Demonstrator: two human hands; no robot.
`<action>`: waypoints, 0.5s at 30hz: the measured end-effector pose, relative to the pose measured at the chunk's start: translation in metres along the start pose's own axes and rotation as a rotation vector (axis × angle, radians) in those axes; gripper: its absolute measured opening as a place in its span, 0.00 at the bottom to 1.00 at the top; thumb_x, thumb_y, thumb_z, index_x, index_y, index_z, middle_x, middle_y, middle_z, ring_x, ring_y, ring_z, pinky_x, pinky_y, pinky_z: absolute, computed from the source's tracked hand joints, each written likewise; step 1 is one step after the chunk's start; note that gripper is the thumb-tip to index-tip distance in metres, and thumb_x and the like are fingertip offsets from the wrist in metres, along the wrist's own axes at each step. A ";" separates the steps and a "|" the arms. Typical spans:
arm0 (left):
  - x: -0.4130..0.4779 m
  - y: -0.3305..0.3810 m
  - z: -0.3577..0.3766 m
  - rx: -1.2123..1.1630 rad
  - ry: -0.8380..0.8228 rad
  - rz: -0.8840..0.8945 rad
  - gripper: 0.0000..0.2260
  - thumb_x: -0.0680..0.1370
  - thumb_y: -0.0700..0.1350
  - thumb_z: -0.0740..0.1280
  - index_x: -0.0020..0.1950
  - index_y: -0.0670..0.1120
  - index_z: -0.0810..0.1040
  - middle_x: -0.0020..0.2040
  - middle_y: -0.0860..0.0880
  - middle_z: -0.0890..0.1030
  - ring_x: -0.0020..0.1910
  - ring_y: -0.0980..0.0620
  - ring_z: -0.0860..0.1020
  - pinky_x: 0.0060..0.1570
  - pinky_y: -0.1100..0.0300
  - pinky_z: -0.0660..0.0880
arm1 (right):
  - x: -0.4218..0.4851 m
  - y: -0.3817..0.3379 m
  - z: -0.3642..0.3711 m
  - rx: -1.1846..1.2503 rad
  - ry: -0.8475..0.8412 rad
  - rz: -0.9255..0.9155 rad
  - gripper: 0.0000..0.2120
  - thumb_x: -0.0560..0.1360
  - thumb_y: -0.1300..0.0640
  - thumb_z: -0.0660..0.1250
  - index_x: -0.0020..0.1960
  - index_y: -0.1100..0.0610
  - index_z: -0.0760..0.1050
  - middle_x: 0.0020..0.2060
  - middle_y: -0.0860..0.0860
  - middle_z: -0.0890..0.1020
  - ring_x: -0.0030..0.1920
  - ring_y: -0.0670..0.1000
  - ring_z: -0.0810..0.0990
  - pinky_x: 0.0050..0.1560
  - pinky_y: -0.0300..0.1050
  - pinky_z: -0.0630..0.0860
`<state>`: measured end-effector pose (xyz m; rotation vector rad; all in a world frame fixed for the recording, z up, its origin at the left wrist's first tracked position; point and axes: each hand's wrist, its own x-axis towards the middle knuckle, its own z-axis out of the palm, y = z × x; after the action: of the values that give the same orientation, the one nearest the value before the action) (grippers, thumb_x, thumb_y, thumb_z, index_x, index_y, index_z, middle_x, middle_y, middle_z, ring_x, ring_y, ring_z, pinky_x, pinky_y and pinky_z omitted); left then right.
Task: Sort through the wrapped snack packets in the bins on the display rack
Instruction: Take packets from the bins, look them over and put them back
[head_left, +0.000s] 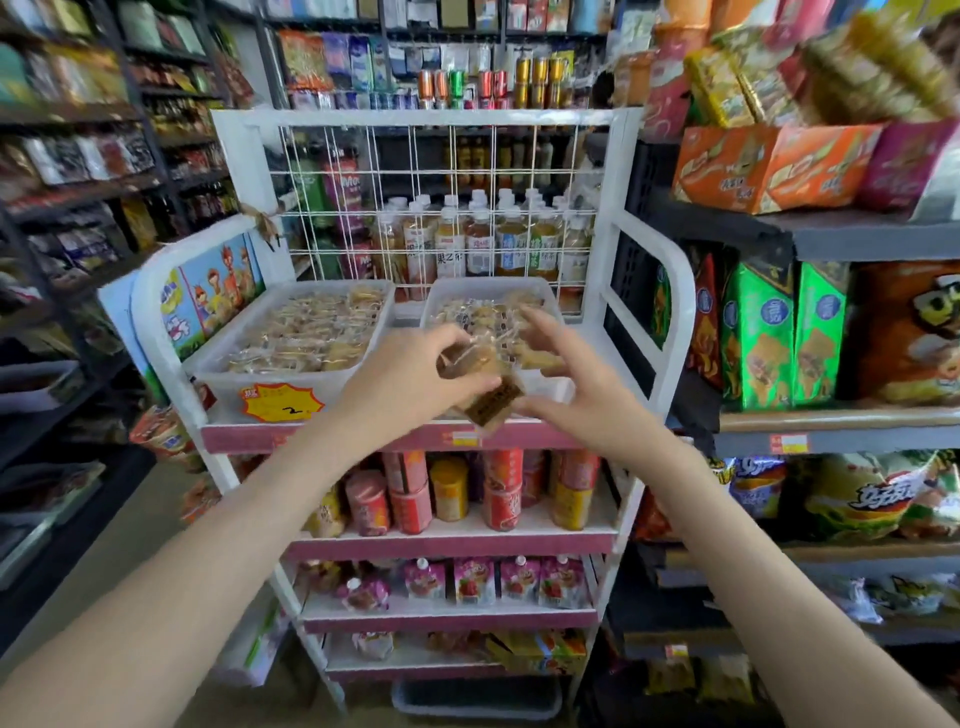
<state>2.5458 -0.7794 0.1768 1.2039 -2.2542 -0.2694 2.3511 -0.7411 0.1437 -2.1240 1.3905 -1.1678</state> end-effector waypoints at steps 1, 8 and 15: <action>0.013 0.000 -0.004 0.040 0.007 0.043 0.16 0.74 0.57 0.70 0.56 0.49 0.77 0.38 0.56 0.76 0.33 0.64 0.70 0.30 0.69 0.63 | 0.018 -0.001 -0.001 -0.073 -0.021 -0.029 0.35 0.73 0.61 0.71 0.75 0.51 0.59 0.65 0.46 0.71 0.65 0.42 0.69 0.62 0.33 0.66; 0.128 -0.044 -0.027 -0.118 -0.017 -0.009 0.27 0.72 0.61 0.69 0.65 0.50 0.69 0.54 0.57 0.75 0.49 0.59 0.75 0.41 0.70 0.68 | 0.141 0.032 -0.011 -0.162 0.047 0.015 0.19 0.71 0.59 0.74 0.57 0.49 0.69 0.41 0.42 0.75 0.39 0.42 0.75 0.37 0.25 0.68; 0.231 -0.121 0.023 0.297 -0.343 0.093 0.26 0.79 0.61 0.61 0.70 0.45 0.68 0.57 0.46 0.79 0.49 0.51 0.79 0.48 0.59 0.76 | 0.252 0.119 -0.008 -0.119 0.249 0.302 0.20 0.71 0.58 0.74 0.55 0.54 0.65 0.47 0.48 0.75 0.46 0.49 0.74 0.33 0.31 0.68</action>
<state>2.5167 -1.0393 0.1957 1.2739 -2.7157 -0.1122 2.3197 -1.0156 0.1829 -1.8018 1.8583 -1.2834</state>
